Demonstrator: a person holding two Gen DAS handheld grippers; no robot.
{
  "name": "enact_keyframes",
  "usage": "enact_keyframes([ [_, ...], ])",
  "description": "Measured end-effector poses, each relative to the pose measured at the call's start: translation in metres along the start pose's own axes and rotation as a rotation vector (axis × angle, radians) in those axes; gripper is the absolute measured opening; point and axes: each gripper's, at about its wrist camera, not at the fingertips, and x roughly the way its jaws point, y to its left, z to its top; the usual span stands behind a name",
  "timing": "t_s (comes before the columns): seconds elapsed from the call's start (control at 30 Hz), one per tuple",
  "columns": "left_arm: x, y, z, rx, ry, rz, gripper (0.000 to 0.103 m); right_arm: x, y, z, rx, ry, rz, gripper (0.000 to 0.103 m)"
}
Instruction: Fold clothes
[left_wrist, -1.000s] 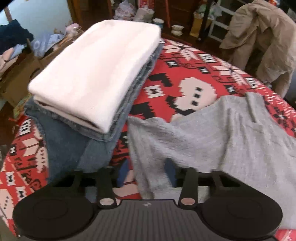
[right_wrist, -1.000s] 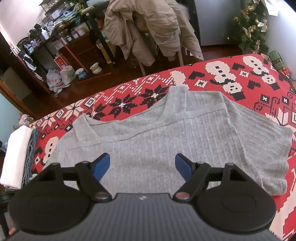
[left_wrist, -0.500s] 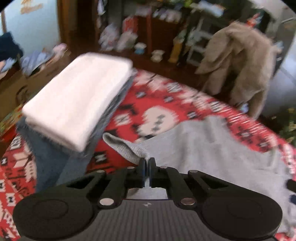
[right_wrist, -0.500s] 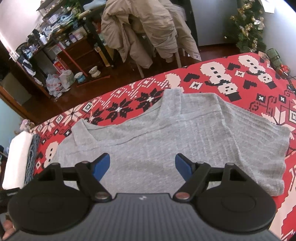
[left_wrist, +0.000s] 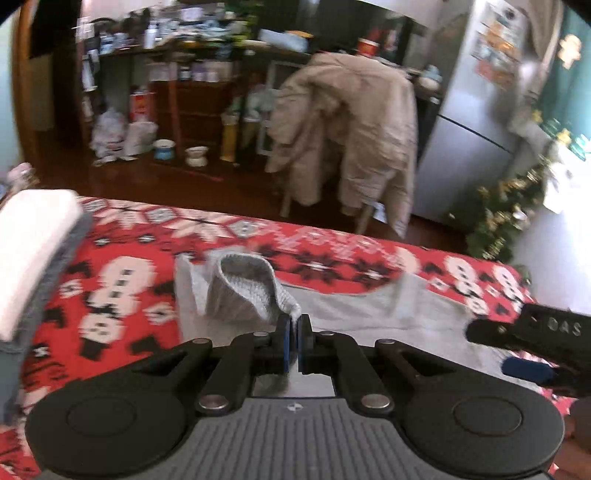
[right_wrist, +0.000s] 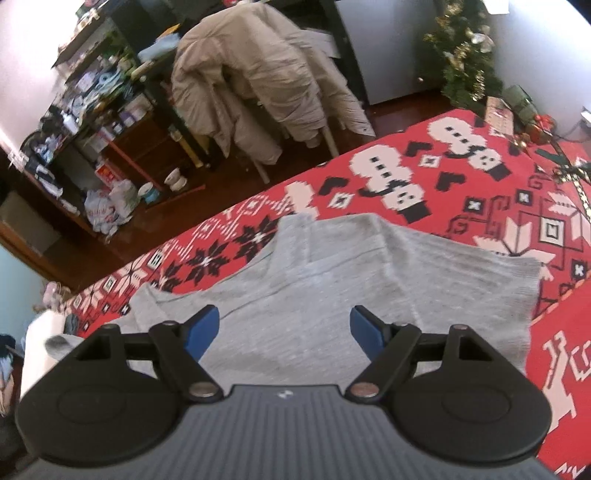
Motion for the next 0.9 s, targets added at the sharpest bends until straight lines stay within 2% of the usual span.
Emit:
enact_keyframes([
  [0.13,0.012,-0.037,-0.006,0.046,0.012,-0.062,0.004,-0.001,-0.02,0.004,0.043,-0.003,-0.006,0.082],
  [0.23,0.025,-0.047,-0.014,0.057,0.062,-0.078,0.008,0.003,-0.032,0.005,0.073,0.006,-0.002,0.082],
  [0.3,0.024,-0.045,-0.017,0.056,0.079,-0.095,0.028,0.008,-0.037,0.004,0.086,0.022,0.003,0.082],
  [0.37,0.018,-0.039,-0.017,0.057,0.071,-0.113,0.041,0.012,-0.037,0.003,0.08,0.025,-0.002,0.082],
  [0.4,0.012,-0.033,-0.016,0.058,0.056,-0.123,0.042,0.013,-0.035,0.002,0.072,0.024,-0.005,0.082],
  [0.5,-0.006,-0.017,-0.014,0.058,0.012,-0.152,0.043,0.017,-0.027,-0.001,0.048,0.025,0.012,0.084],
  [0.67,-0.012,0.037,-0.004,-0.061,0.03,-0.225,0.042,0.029,-0.013,-0.008,0.056,0.096,0.119,0.083],
  [0.77,-0.006,0.061,-0.002,-0.136,0.095,-0.297,0.038,0.041,-0.005,-0.014,0.053,0.184,0.194,0.074],
  [0.8,-0.004,0.07,-0.001,-0.16,0.117,-0.321,0.038,0.045,-0.004,-0.016,0.055,0.219,0.218,0.067],
  [0.87,0.001,0.08,-0.001,-0.194,0.159,-0.362,0.038,0.053,-0.001,-0.022,0.064,0.277,0.247,0.065],
  [0.9,0.003,0.084,-0.002,-0.2,0.186,-0.376,0.033,0.056,0.001,-0.026,0.064,0.288,0.247,0.065],
])
